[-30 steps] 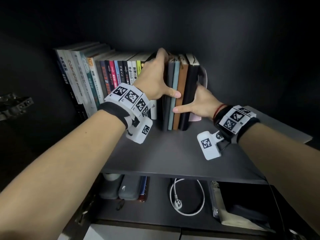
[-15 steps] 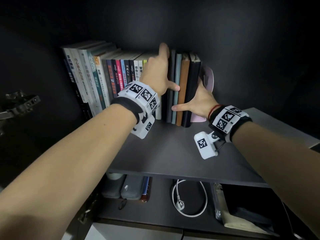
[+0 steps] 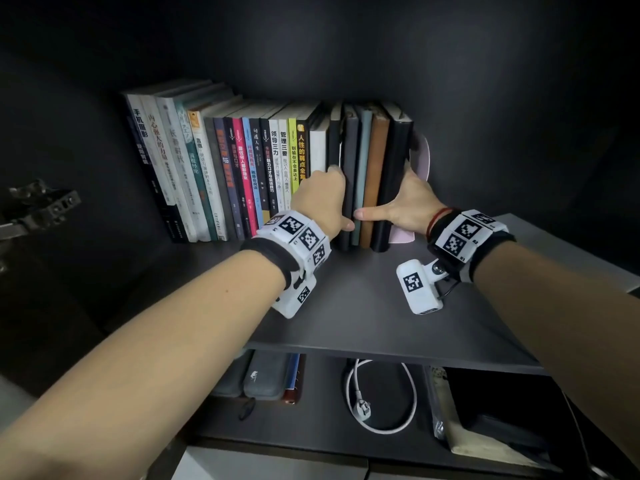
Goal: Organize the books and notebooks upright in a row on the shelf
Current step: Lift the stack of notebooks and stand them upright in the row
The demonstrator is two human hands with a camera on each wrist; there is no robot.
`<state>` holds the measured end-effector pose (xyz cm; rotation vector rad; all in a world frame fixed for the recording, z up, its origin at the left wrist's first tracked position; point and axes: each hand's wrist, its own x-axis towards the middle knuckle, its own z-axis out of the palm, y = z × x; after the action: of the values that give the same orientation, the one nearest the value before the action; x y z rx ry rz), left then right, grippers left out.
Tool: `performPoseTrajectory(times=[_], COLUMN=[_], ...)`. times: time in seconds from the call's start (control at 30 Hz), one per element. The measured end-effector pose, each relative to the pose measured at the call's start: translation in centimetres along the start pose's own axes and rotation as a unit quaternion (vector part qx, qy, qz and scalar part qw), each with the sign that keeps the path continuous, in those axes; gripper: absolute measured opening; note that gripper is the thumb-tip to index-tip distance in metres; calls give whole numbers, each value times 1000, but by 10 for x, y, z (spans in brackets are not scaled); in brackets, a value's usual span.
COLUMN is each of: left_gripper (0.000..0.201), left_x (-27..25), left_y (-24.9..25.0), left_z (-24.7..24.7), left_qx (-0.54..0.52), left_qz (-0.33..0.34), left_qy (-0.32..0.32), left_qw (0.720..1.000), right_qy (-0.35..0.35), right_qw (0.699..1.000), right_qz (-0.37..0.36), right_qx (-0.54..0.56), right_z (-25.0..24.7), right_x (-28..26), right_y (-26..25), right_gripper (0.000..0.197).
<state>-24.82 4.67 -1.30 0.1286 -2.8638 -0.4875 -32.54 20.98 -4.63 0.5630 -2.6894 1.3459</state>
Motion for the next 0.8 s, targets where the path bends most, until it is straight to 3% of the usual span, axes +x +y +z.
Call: performPoseTrajectory(times=[0.07,0.23,0.27,0.4,0.47,0.6,0.8], left_gripper=[54,54,55,50,50,42,43], left_x=[4,10,9,14,15,17,19], left_y=[1,6,6,3,3,6,5], left_z=[-1,-1,-4,-20,-28,-21,-11], left_qx=[47,85,83,23,-15,-50,-72], left_qz=[-14,-11,-10,-19,-17,-18,-33], left_qy=[-13,4,0,-59,-43,53,63], left_qw=[999,996,997,998,999,997,995], right_qy=[-32,-111,-115,-63,-34,-29,-25], right_qw=[999,992,992,997,998,993,992], right_qz=[0,46,50,39,29,20,38], right_qx=[-15,-28,-31,-37,-54,-117,-118], right_z=[-3,-12,-13,-6,-1,0,-5], right_x=[3,9,9,12,13,7,1], right_y=[1,-1,-2,-10,-11,-8,-12], right_gripper=[141,147,144,92,92,92,54])
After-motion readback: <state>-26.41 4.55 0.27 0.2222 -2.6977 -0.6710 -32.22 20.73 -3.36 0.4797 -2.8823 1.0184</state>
